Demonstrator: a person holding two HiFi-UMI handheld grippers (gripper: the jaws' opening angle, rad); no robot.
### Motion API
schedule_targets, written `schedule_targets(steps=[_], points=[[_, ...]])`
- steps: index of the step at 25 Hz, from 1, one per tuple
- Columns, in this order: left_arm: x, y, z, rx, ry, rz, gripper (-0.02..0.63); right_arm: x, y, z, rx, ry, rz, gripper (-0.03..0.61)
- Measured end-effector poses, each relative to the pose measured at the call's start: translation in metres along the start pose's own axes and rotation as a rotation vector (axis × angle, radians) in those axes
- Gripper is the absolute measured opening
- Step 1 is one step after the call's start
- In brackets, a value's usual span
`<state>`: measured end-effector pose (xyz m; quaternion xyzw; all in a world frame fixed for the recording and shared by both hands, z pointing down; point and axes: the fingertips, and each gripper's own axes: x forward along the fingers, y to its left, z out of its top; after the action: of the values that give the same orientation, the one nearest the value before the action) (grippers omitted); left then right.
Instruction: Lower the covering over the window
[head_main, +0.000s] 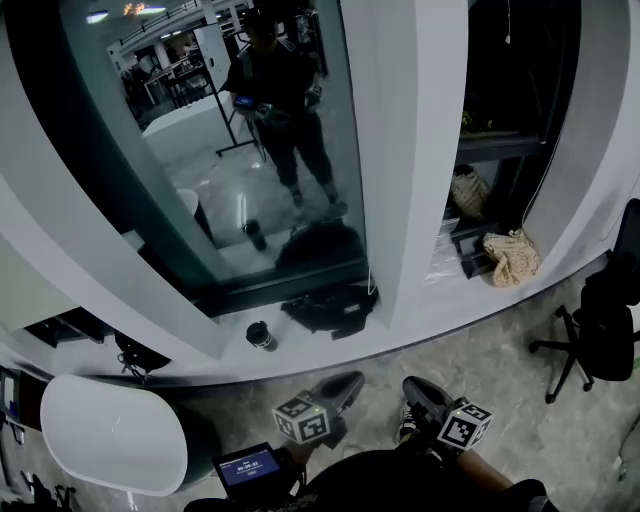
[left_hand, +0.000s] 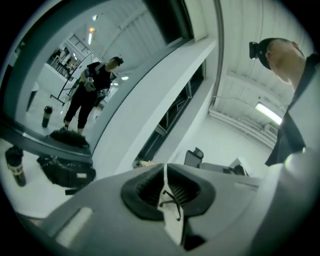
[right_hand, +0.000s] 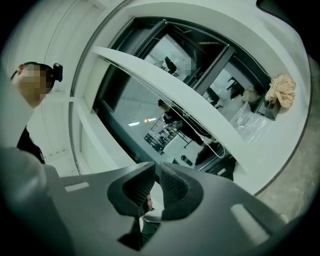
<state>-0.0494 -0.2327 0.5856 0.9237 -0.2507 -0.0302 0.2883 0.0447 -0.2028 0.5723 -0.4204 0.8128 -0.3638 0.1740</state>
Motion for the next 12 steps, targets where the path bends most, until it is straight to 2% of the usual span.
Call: schedule_targets(steps=[5,9,12], points=[[0.066,0.023,0.097,0.126,-0.121,0.005,0.066,0.046,-0.037,0.065,0.000,0.025,0.072,0.031],[0.111,0.035,0.181,0.308,-0.227,0.050,0.089,0.080,-0.055,0.097,-0.034,0.089,0.169,0.031],[0.142,0.034,0.243,0.409,-0.345,0.088,0.100,0.090,-0.076,0.118,-0.033,0.116,0.195,0.029]])
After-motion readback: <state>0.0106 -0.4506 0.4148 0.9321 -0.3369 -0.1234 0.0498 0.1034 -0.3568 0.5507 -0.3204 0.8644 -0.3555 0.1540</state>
